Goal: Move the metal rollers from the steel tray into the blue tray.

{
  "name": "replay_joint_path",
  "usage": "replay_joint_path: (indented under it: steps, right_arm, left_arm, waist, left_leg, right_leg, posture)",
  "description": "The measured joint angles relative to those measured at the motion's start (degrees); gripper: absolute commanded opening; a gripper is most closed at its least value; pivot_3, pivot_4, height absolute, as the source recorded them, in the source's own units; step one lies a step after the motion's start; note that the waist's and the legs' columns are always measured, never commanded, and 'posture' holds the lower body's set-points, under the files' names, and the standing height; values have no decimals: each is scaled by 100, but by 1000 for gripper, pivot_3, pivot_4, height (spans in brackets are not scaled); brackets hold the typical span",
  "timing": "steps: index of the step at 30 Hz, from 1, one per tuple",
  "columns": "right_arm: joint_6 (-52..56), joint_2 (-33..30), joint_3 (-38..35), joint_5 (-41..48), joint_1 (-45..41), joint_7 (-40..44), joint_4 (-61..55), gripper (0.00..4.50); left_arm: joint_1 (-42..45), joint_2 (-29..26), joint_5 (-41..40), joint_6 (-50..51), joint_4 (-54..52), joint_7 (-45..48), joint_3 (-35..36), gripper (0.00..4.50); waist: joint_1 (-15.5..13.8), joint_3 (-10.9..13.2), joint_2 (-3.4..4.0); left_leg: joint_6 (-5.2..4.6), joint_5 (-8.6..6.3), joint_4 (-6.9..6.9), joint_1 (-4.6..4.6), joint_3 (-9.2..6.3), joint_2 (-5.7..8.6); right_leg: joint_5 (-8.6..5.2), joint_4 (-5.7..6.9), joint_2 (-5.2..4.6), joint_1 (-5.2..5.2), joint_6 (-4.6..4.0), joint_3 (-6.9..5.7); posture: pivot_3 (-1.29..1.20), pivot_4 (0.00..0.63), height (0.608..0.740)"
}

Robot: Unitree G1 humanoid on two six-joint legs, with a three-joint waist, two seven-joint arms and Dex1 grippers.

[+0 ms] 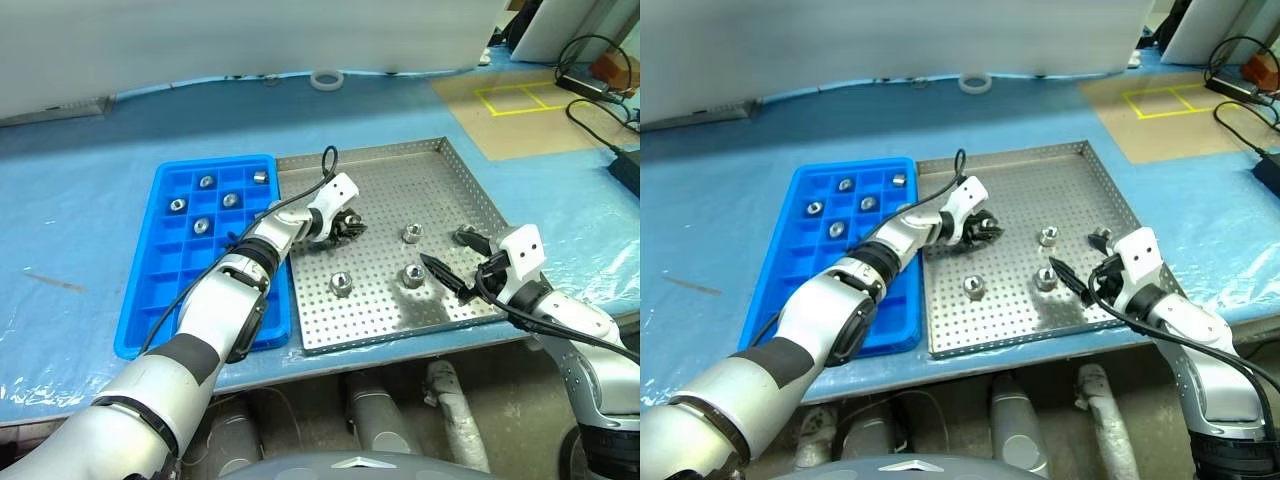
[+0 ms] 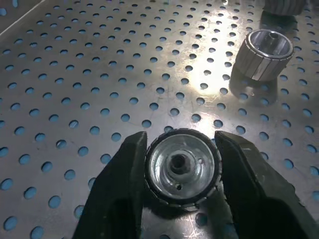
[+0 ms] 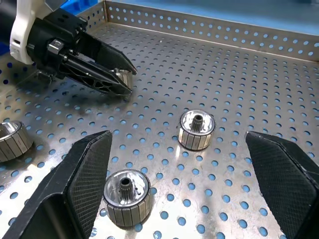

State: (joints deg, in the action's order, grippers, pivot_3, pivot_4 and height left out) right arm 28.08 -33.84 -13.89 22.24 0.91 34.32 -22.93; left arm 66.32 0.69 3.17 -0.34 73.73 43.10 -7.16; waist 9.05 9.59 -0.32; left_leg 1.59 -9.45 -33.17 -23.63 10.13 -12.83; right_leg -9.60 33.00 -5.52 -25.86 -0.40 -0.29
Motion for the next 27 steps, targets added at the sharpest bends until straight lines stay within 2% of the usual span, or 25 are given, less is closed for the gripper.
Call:
replay_joint_path:
  steps: [6,10,12,15,16,21,27]
  right_arm:
    - [72,-1,166,176,-535,257,263,4500]
    - [194,218,504,494,-1248,639,669,4500]
    - [177,307,924,457,-1844,935,1196,4500]
    - [57,442,1302,332,-2482,1264,1892,4500]
    - [-16,480,1374,296,-2618,1382,2080,4500]
    - [-511,958,1930,2,-3620,2065,3385,4500]
    - [-1091,1457,2271,-266,-4301,2697,4570,4500]
  left_arm:
    - [-20,-123,-502,33,-394,249,610,1759]
    - [-471,-337,-777,-181,-1957,422,736,1759]
    - [-1230,-438,-931,26,-3407,333,732,1759]
    - [-2179,-552,-985,394,-4898,-55,722,1759]
    - [-2455,-584,-1009,569,-5326,-224,738,1759]
    - [-3882,-717,-1065,1177,-7635,-1340,1143,1759]
    - [-4887,-831,-792,1490,-8944,-2502,1548,1759]
  waist:
    - [-31,1,-1]
    - [-103,0,0]
    - [-155,-2,4]
    - [-355,-1,3]
    - [-502,0,3]
    - [-911,1,3]
    - [-1464,2,6]
  left_leg:
    - [-9,5,-2,-4,-1,2]
    - [-18,10,2,3,-3,-2]
    - [-19,11,5,13,-2,-5]
    - [-16,17,3,6,-2,-18]
    - [-11,21,2,8,-3,-24]
    - [17,36,1,13,0,-58]
    - [62,39,7,7,-7,-90]
  right_leg:
    - [4,2,-9,-2,-5,-9]
    - [5,19,-15,0,-8,-21]
    - [4,31,-17,0,-10,-23]
    - [3,55,-14,-11,-13,-32]
    - [1,63,-14,-12,-16,-34]
    - [2,77,-6,-9,-20,-47]
    - [-1,80,17,-8,-33,-50]
  posture:
    - [-460,150,740]
    - [-319,150,740]
    - [-236,150,740]
    - [-135,150,740]
    - [-86,150,740]
    - [96,150,740]
    - [219,150,740]
